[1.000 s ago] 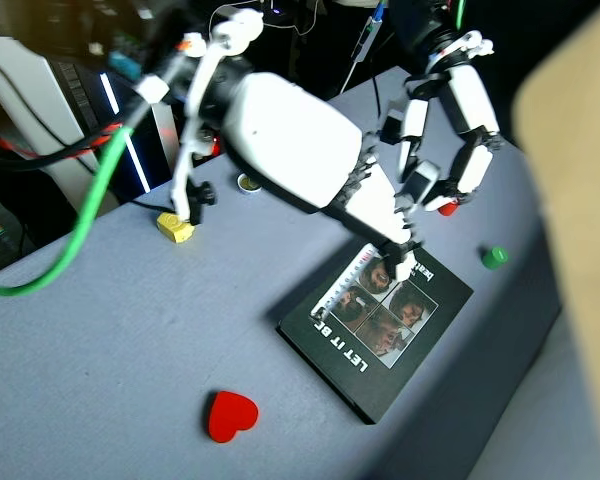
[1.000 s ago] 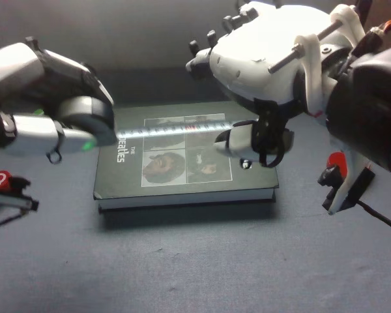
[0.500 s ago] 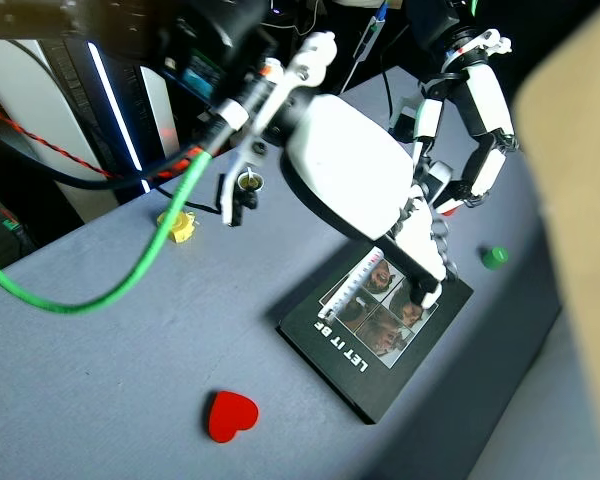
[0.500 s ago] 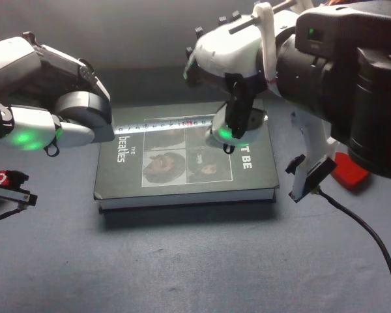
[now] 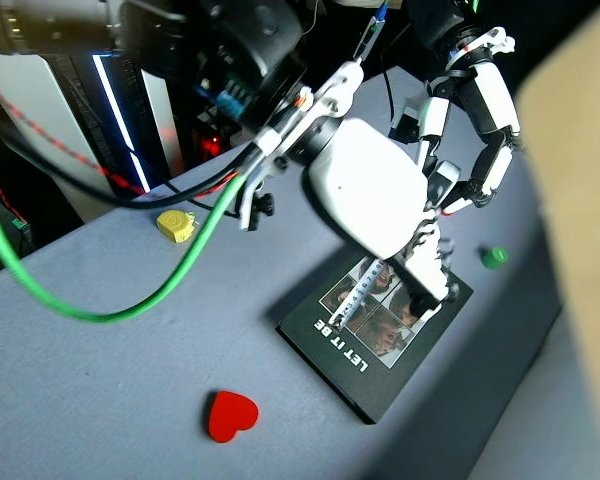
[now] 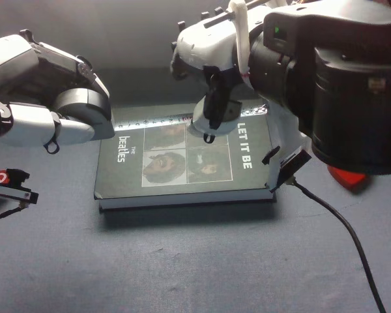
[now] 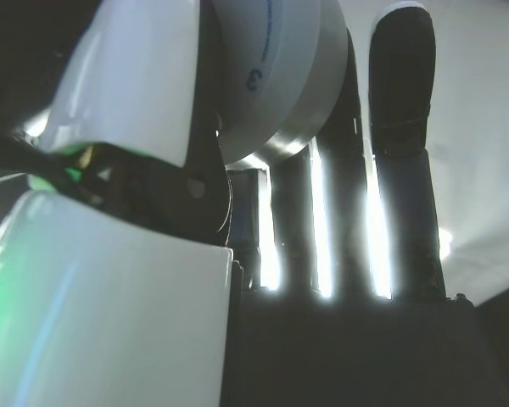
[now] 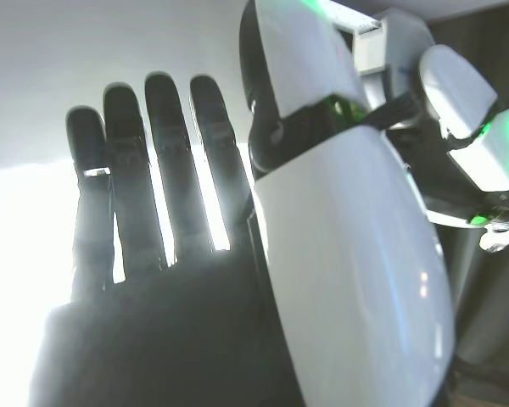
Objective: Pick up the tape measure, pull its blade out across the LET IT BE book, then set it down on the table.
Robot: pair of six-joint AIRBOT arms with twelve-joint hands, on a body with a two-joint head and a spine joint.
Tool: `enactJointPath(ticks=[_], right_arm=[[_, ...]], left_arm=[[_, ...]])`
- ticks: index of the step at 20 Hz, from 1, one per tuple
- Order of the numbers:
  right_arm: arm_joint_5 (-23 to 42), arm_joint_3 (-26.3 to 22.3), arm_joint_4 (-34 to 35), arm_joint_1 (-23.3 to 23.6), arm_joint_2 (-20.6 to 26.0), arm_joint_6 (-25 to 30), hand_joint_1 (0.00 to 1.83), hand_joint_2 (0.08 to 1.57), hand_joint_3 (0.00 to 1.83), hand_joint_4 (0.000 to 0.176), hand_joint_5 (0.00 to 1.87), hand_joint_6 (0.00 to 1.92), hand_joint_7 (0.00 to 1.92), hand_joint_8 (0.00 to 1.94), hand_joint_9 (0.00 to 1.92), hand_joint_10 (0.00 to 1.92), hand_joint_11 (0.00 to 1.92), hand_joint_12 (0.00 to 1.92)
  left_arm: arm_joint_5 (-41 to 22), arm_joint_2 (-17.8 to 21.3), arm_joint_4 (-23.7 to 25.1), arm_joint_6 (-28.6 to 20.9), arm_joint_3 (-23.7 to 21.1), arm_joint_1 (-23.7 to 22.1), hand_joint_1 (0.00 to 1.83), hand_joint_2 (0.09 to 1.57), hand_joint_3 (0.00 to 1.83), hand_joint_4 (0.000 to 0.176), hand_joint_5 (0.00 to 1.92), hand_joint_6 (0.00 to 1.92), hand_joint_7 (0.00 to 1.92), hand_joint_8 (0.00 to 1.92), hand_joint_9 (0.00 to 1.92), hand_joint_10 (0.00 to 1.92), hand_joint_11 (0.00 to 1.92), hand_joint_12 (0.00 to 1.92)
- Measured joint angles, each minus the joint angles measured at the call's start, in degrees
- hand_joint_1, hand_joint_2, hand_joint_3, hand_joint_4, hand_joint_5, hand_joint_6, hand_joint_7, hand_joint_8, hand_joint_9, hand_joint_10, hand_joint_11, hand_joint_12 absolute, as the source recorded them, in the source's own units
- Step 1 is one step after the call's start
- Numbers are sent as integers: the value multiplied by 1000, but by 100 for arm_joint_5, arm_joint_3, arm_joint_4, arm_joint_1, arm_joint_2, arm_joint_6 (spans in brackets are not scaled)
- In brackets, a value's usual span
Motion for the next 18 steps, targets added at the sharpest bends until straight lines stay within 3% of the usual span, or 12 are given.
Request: enactJointPath(ticks=[6, 18], right_arm=[[50, 111, 13, -39, -28, -66, 998, 1101, 0, 0, 658, 13, 712, 10, 653, 16, 283, 913], [-81, 348, 400, -85, -42, -348, 1010, 1106, 0, 0, 689, 10, 742, 8, 698, 18, 317, 917]], left_arm=[[-2, 0, -28, -66, -2, 0, 1377, 1120, 0, 0, 973, 752, 947, 1073, 896, 1331, 868, 1231], [-17, 0, 28, -173, 4, 50, 1379, 1113, 0, 0, 972, 758, 980, 1024, 905, 1315, 882, 1212]])
